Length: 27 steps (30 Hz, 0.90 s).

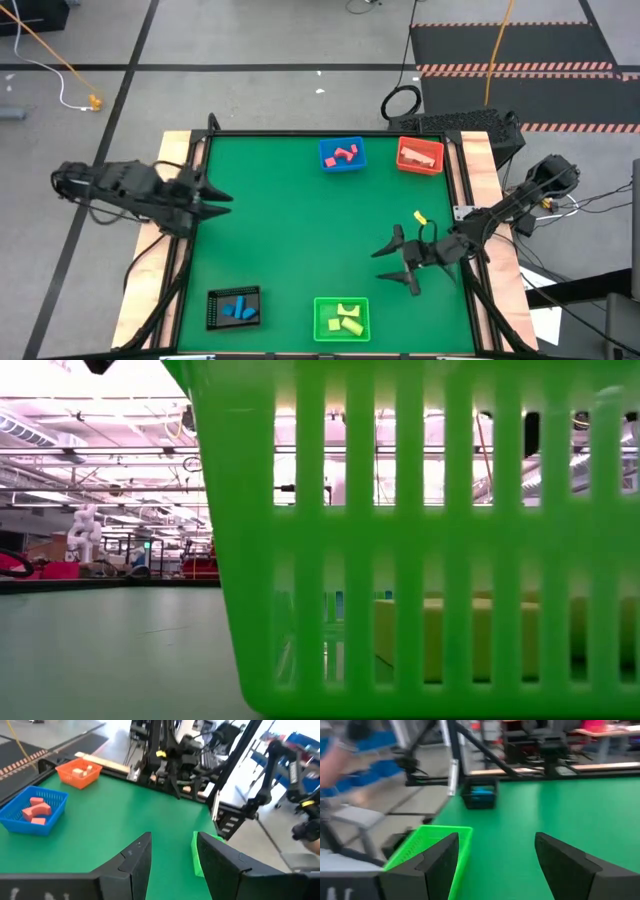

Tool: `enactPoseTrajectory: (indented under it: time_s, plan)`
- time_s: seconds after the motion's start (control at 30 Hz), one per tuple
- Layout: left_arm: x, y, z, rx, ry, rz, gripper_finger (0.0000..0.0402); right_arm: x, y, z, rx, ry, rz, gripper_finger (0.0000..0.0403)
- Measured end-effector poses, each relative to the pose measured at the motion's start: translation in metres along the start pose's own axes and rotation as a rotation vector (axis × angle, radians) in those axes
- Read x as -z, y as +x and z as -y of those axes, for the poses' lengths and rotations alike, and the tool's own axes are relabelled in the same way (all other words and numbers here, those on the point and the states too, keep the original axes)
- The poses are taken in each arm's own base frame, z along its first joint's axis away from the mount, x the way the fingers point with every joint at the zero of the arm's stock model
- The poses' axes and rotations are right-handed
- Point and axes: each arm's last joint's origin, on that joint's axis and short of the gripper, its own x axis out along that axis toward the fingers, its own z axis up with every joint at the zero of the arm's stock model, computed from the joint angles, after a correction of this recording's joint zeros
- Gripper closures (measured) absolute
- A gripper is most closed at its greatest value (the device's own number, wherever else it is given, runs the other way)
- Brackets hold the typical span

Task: Sort & place blocks by color
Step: Return to Home Position

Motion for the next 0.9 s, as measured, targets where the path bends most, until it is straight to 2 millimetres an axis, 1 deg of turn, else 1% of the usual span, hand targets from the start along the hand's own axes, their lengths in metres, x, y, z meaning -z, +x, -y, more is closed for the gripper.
enactPoseTrajectory:
  time_s: [0.13, 0.27, 0.4, 0.5, 0.6, 0.73, 0.9]
  plan:
    - [0.005, -0.015, -0.005, 0.013, -0.027, 0.039, 0.0243, 0.005, -0.004, 0.002, -0.017, 0.005, 0.012, 0.0151]
    - [0.026, -0.015, -0.013, 0.014, -0.083, 0.036, 0.0243, 0.012, -0.006, 0.004, -0.013, -0.002, -0.008, 0.0151]
    - [0.063, -0.001, -0.025, 0.021, -0.145, 0.042, 0.0243, 0.018, -0.009, 0.007, -0.008, 0.003, -0.023, 0.0151]
    - [0.087, 0.011, -0.032, 0.053, -0.142, 0.092, 0.0243, 0.019, -0.011, 0.008, -0.012, 0.009, -0.008, 0.0151]
    - [0.110, 0.023, -0.038, 0.096, -0.098, 0.146, 0.0243, 0.022, -0.014, 0.009, -0.014, 0.010, 0.002, 0.0151]
    - [0.131, 0.032, -0.043, 0.139, -0.040, 0.210, 0.0243, 0.028, -0.017, 0.012, -0.013, 0.011, -0.003, 0.0151]
    - [0.149, 0.039, -0.049, 0.137, -0.036, 0.207, 0.0243, 0.032, -0.021, 0.014, -0.013, 0.012, 0.002, 0.0151]
